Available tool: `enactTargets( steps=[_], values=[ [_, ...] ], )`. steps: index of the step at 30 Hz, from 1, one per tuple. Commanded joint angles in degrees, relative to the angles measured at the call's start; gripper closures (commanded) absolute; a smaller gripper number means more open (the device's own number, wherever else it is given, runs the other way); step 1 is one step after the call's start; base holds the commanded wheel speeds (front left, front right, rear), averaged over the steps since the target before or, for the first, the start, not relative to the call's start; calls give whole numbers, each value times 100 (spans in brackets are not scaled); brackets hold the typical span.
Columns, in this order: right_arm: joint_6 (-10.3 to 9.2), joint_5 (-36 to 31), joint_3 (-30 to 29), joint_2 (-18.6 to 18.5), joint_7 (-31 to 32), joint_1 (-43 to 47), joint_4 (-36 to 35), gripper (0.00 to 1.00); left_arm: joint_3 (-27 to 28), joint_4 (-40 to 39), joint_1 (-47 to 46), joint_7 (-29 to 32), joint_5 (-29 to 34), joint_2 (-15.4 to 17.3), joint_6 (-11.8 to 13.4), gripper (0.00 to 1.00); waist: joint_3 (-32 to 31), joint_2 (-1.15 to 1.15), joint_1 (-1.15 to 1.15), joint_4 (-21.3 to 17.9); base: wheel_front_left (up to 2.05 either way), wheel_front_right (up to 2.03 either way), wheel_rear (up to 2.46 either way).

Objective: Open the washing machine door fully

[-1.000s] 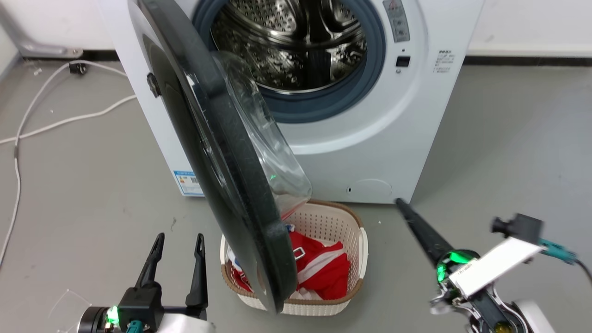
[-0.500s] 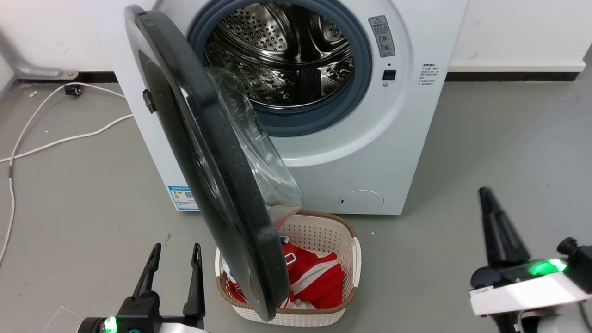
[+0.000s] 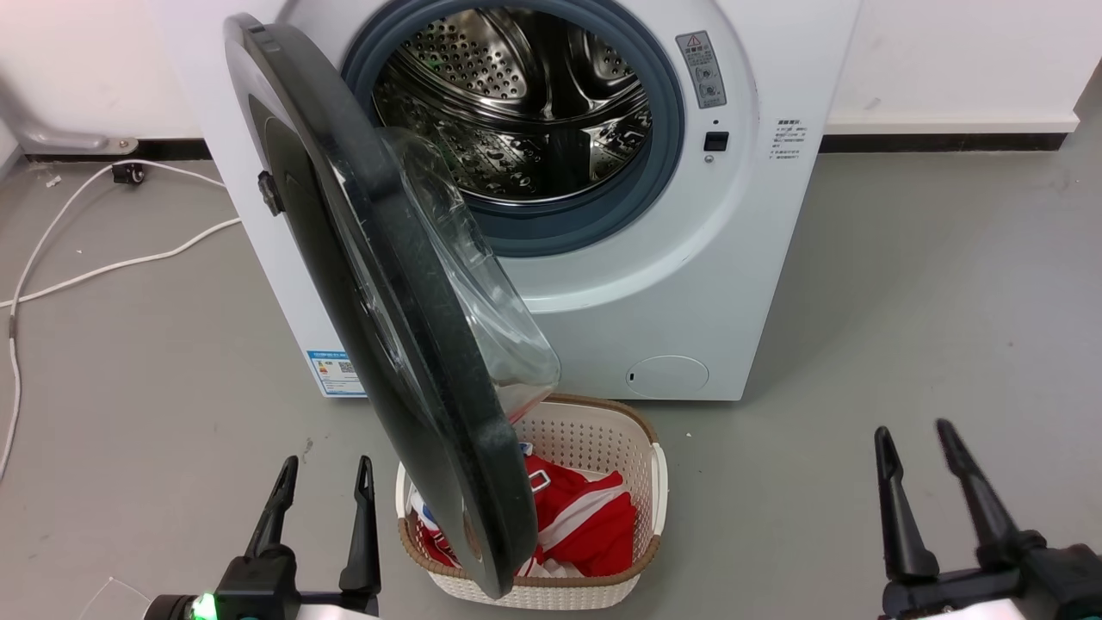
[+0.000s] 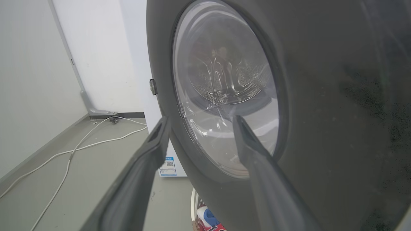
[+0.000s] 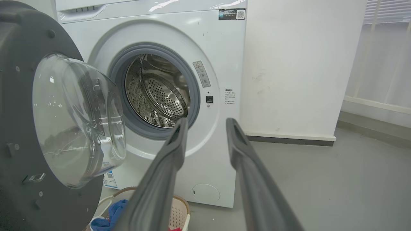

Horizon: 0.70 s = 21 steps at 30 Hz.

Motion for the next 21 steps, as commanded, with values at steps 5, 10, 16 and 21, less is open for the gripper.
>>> enactTargets(
  steps=[5, 10, 16, 21],
  values=[
    [-1, 182, -116, 36, -10, 210, -46, 0, -14, -25, 43, -14, 42, -7, 30, 0, 0, 0, 0, 9, 0, 0, 0],
    [-1, 307, -193, 36, -10, 303, 9, 0, -32, -22, 43, -14, 39, -8, 63, 0, -1, 0, 0, 21, 0, 0, 0],
    [-1, 425, -218, 36, -11, 312, 150, 0, -32, -9, 42, -14, 37, -8, 82, 0, -12, 0, 0, 31, 0, 0, 0],
    [-1, 416, -173, 36, -11, 345, 274, 0, -43, 0, 48, -14, 45, -8, 78, 0, -13, 0, 0, 51, 0, 0, 0]
  ],
)
